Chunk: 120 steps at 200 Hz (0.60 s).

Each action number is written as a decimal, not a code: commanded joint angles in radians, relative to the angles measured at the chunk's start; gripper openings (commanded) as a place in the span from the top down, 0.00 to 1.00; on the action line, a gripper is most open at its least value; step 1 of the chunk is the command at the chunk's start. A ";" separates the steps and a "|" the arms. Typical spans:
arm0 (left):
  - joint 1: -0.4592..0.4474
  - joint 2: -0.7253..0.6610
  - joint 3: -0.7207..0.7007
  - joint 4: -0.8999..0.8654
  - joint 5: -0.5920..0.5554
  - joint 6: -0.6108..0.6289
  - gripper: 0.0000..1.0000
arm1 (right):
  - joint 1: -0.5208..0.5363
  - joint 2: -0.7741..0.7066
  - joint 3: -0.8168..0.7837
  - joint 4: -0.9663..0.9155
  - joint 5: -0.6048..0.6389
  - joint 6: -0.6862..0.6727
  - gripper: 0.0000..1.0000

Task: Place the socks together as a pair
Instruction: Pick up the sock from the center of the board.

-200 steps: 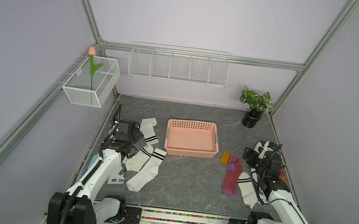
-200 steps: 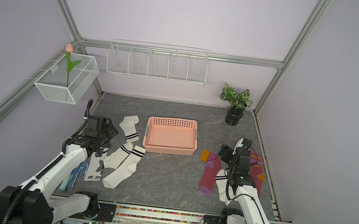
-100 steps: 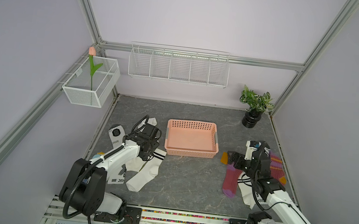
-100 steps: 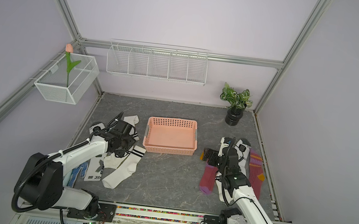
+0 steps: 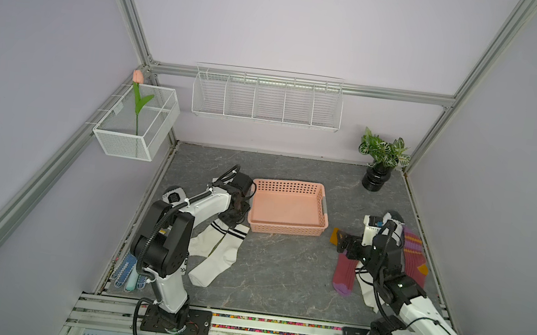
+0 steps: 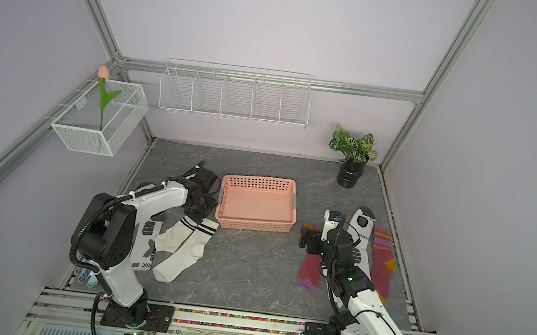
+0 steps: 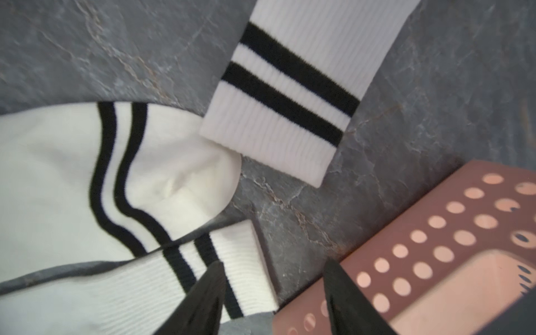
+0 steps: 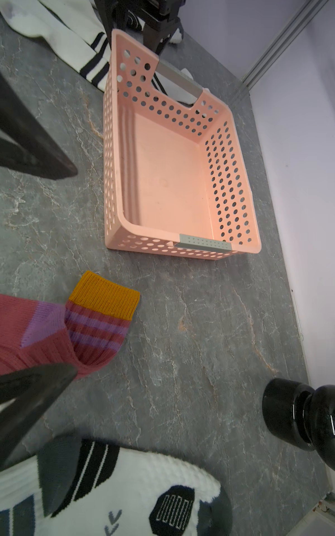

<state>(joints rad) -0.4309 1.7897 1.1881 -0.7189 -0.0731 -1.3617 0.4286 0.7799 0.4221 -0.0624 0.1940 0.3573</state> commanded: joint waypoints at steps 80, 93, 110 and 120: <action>-0.014 0.138 0.126 -0.211 -0.074 -0.096 0.48 | 0.057 0.031 -0.001 0.038 0.085 -0.037 0.00; -0.014 0.157 0.130 -0.215 -0.077 -0.096 0.52 | 0.061 0.038 0.001 0.038 0.087 -0.038 0.00; -0.014 0.173 0.127 -0.207 -0.060 -0.097 0.56 | 0.068 0.041 0.004 0.036 0.091 -0.041 0.00; -0.015 0.178 0.122 -0.201 -0.052 -0.098 0.56 | 0.071 0.042 0.005 0.035 0.096 -0.041 0.00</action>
<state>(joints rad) -0.4408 1.9316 1.3071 -0.8623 -0.1131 -1.4281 0.4873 0.8173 0.4221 -0.0494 0.2672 0.3336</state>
